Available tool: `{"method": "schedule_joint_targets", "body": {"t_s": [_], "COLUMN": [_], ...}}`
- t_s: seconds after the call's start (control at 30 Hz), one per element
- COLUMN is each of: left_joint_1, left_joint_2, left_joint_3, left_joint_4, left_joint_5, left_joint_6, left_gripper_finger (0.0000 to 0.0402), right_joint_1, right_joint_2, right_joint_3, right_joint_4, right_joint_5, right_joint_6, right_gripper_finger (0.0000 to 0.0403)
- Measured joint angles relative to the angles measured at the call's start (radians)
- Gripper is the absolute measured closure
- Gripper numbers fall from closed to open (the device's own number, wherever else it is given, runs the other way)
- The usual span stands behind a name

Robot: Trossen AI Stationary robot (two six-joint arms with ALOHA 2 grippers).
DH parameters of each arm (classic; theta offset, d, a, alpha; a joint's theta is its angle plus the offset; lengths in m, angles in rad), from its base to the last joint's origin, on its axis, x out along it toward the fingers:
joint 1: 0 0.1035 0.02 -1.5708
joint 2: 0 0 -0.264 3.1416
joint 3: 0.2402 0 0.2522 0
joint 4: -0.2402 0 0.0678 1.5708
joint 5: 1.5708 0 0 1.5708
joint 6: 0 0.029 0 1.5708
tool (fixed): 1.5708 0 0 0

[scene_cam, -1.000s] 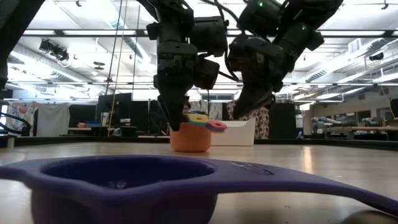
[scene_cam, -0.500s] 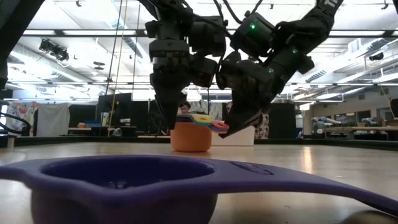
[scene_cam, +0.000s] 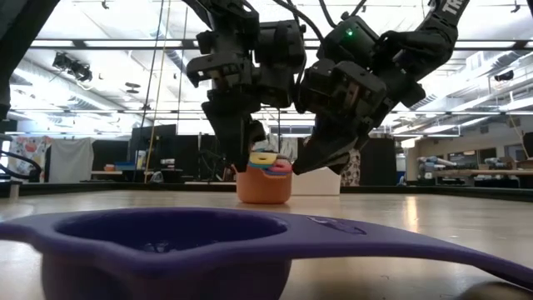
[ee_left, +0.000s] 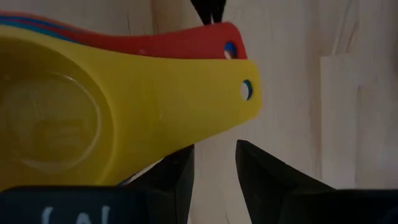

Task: Nest measuring cups in basket
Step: Stack the yellow measuring cup on the light blue measuring cup, then stack the green measuring cup on the yellow measuring cup

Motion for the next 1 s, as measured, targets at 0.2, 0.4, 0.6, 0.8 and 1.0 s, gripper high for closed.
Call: {"method": "schedule_joint_targets", "body": {"t_s": [0.2, 0.4, 0.6, 0.8, 1.0], "left_joint_1": [0.013, 0.053, 0.097, 0.119, 0.127], "left_joint_2": [0.000, -0.006, -0.050, -0.143, -0.268], "left_joint_3": [0.000, 0.008, 0.007, 0.006, 0.006], "left_joint_4": [0.018, -0.068, -0.239, -0.274, -0.297], "left_joint_5": [0.001, 0.004, -0.001, 0.003, -0.001], "left_joint_6": [0.076, 0.076, 0.063, 0.036, -0.014], "left_gripper_finger": [0.0278, 0.0278, 0.0278, 0.0278, 0.0278], "right_joint_1": [-0.001, -0.003, 0.000, 0.030, 0.075], "right_joint_2": [-0.001, -0.012, -0.118, -0.273, -0.397], "right_joint_3": [-0.014, -0.006, 0.043, 0.185, 0.324], "right_joint_4": [0.038, 0.001, -0.191, -0.724, -1.134], "right_joint_5": [-0.012, -0.054, -0.109, -0.108, -0.103], "right_joint_6": [-0.008, -0.014, -0.013, -0.066, 0.002], "right_gripper_finger": [0.0392, 0.0392, 0.0396, 0.0396, 0.0395]}}
